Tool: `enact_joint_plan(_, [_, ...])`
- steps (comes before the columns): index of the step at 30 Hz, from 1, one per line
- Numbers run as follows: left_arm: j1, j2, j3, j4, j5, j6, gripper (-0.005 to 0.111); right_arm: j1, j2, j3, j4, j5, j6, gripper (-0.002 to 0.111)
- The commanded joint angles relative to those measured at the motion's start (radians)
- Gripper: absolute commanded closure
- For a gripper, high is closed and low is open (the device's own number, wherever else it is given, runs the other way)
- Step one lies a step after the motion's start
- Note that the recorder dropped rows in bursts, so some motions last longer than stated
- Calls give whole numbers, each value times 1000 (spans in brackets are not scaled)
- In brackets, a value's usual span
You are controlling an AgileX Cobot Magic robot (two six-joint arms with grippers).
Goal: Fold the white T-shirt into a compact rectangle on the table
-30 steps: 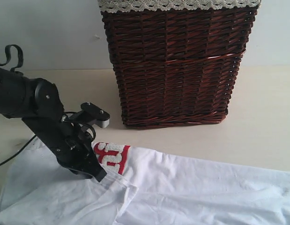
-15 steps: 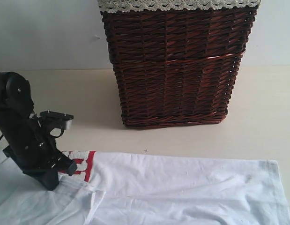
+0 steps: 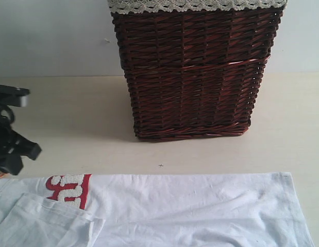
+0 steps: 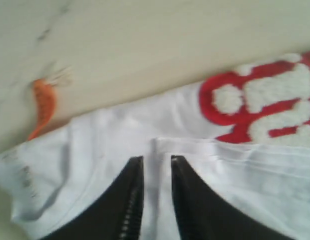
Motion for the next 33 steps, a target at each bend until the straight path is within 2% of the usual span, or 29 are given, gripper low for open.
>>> enact_joint_plan(1, [159, -30, 38, 30, 27, -51, 52, -2, -1, 8, 16, 17, 4, 108])
enact_joint_plan(3, [218, -28, 85, 30, -16, -51, 43, -2, -1, 8, 16, 19, 4, 108])
enact_joint_plan(6, [284, -7, 134, 20, -93, -47, 43, -2, -1, 8, 19, 19, 4, 108])
enact_joint_plan(8, [300, 7, 134, 17, -95, -47, 43, -2, -1, 8, 24, 19, 4, 108])
enact_joint_plan(18, [315, 104, 140, -9, -120, -22, 42, -2, -1, 8, 68, 26, -42, 108])
enact_joint_plan(22, [315, 150, 140, 48, -180, -81, 42, -2, -1, 8, 93, 26, -68, 108])
enact_joint_plan(29, [315, 217, 140, 22, -197, -73, 42, -2, -1, 8, 104, 22, -67, 108])
enact_joint_plan(31, [315, 231, 140, 14, -190, -73, 45, -2, -1, 8, 117, 22, -82, 108])
enact_joint_plan(33, [315, 246, 140, 13, -173, -73, 57, -2, -1, 8, 121, 22, -82, 108])
